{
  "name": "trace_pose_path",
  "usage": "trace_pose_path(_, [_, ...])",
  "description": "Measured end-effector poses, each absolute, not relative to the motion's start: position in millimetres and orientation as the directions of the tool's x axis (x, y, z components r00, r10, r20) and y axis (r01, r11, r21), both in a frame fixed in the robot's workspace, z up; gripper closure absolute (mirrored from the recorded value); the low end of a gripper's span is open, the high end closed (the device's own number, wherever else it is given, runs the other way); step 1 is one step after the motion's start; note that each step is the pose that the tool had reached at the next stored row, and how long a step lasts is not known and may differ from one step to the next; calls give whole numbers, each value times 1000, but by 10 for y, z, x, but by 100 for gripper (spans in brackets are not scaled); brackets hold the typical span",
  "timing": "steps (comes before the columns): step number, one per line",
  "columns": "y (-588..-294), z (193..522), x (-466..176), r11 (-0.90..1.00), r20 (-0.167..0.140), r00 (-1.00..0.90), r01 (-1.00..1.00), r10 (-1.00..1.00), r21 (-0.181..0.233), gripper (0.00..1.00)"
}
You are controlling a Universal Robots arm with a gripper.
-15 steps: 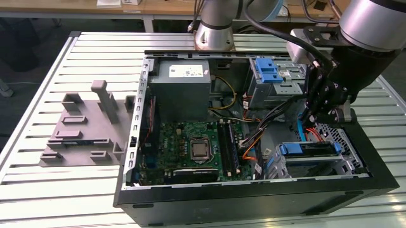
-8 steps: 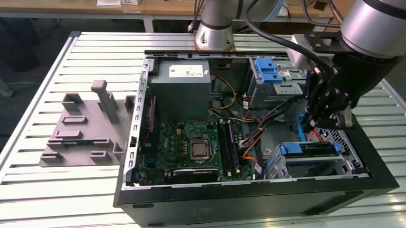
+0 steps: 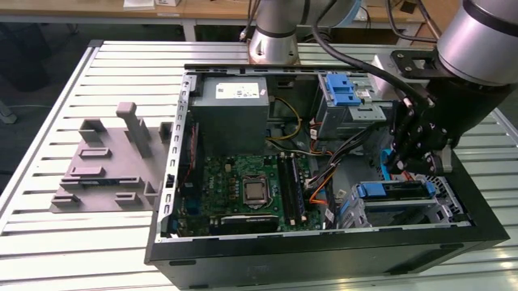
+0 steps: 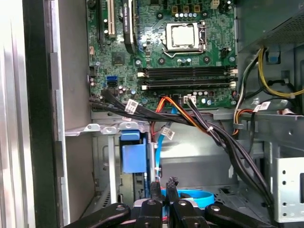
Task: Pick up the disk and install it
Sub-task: 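Insert the second disk wire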
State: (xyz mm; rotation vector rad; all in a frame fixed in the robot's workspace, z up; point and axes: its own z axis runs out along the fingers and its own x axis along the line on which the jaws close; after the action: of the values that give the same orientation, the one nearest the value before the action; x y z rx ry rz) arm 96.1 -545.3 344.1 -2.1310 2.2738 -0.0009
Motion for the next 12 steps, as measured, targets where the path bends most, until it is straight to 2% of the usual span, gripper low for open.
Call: trace_pose_path(12, [-5534, 3399, 960, 65, -18, -65, -998, -998, -18, 84])
